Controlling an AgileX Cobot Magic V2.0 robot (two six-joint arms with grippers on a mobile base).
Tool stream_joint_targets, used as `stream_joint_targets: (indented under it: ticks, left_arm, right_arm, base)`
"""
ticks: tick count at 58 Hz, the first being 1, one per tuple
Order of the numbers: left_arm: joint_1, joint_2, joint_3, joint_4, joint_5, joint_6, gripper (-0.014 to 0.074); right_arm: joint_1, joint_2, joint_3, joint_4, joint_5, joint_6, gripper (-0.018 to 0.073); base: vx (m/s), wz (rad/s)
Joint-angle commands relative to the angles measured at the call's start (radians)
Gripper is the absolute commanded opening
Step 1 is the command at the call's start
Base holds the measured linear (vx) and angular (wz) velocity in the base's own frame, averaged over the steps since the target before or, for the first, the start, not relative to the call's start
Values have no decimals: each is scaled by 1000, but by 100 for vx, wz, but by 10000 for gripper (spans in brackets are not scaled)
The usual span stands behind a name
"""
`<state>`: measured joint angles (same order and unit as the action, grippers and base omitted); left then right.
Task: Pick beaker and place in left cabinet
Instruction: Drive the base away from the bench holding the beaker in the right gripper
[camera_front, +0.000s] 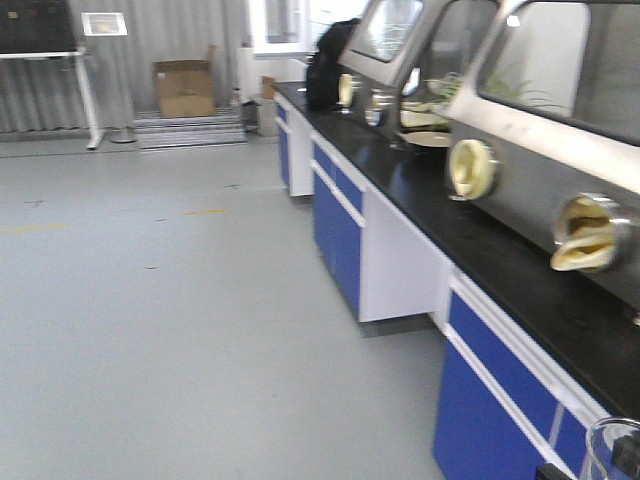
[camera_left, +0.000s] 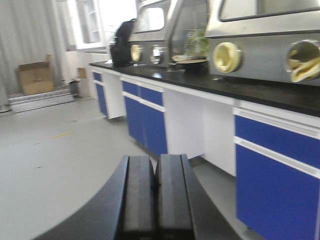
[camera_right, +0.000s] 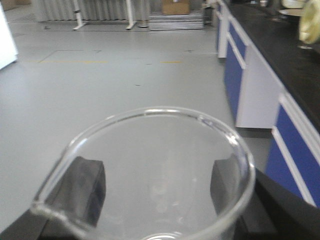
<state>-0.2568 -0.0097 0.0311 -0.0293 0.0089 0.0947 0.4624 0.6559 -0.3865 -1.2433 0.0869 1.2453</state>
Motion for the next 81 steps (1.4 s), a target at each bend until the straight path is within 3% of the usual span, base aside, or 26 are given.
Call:
stream_joint_targets:
  ticks: [1,38,81]
  left_arm:
    - [-3,-19,16,-7,-84,-4,1]
    - [-3,-19,16,-7,-84,-4,1]
    - [-3,-19,16,-7,-84,-4,1]
  right_arm:
    - [-3,-3,-30,-18,-19,2,-4]
    - [-3,-3,-30,-18,-19,2,-4]
    - [-3,-3,-30,-18,-20,2,-4]
  base:
    - [5,55]
    - [20,34]
    - [47,21]
